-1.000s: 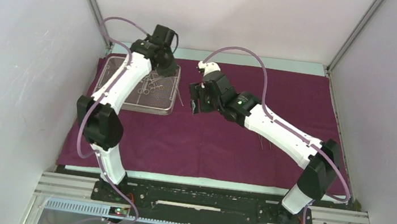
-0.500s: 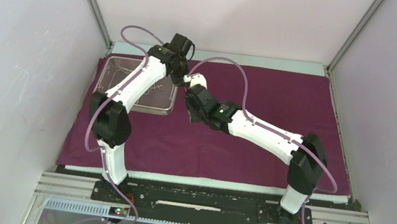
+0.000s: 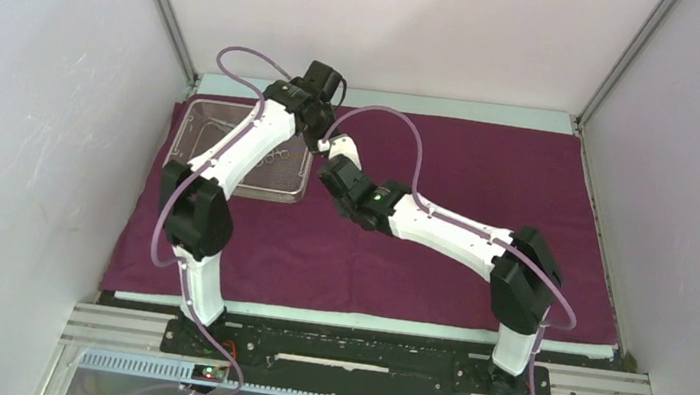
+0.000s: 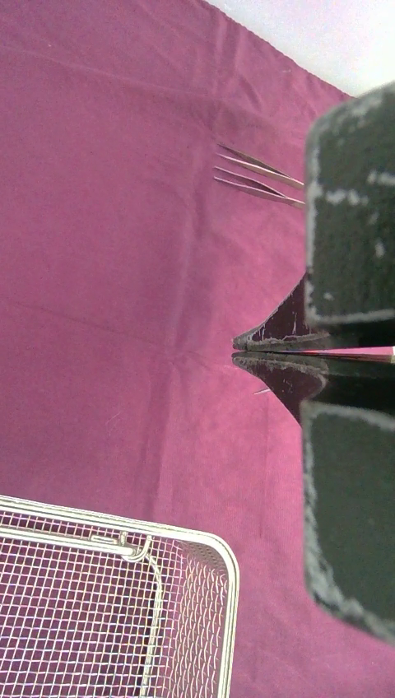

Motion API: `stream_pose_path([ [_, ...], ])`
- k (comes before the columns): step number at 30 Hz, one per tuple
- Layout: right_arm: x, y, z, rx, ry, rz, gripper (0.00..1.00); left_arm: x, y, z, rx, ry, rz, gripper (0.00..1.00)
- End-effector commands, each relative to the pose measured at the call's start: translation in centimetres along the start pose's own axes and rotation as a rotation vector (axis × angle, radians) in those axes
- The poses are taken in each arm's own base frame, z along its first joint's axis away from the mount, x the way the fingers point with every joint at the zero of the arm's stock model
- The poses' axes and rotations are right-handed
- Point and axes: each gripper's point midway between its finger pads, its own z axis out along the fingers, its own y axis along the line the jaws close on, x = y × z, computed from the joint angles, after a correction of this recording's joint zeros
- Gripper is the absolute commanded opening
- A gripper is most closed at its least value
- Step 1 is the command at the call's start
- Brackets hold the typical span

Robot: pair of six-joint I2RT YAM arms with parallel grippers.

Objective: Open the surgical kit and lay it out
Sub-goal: Place the medical item in the surgical kit.

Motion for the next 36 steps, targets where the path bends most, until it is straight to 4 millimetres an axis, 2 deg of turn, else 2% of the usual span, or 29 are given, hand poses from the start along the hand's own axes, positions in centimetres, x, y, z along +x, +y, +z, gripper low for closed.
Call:
stream_pose_path([
  [1,-1.6,0.3,0.2,0.028,-0.051,-0.012,0.33,-1.4,-1.6,-1.8,0.05,-0.046,-0.009,0.0],
  [10,-1.9,0.6,0.3,0.053,-0.063,-0.034,0.23,-1.4,-1.5,-1.9,0.044,-0.049,-0.005,0.0],
  [17,-2.2,0.8,0.3,0.058,-0.068,-0.043,0.21,-1.3,-1.4,-1.9,0.039,-0.049,-0.004,0.0],
  [26,-1.7,0.9,0.6,0.063,-0.052,-0.047,0.0,-1.3,-1.5,-2.0,0.043,-0.05,0.002,0.0],
  [28,-1.8,0.8,0.5,0.063,-0.054,-0.045,0.0,-1.4,-1.5,-2.1,0.047,-0.051,0.004,0.0],
  [30,-1.9,0.7,0.3,0.064,-0.058,-0.041,0.0,-1.4,-1.5,-2.1,0.047,-0.053,0.01,0.15],
  [33,-2.3,0.6,-0.1,0.056,-0.068,-0.034,0.0,-1.7,-1.6,-2.3,0.055,-0.065,0.02,0.46],
  [36,-2.6,0.6,-0.5,0.051,-0.075,-0.034,0.0,-2.3,-1.8,-2.6,0.064,-0.081,0.029,0.66],
])
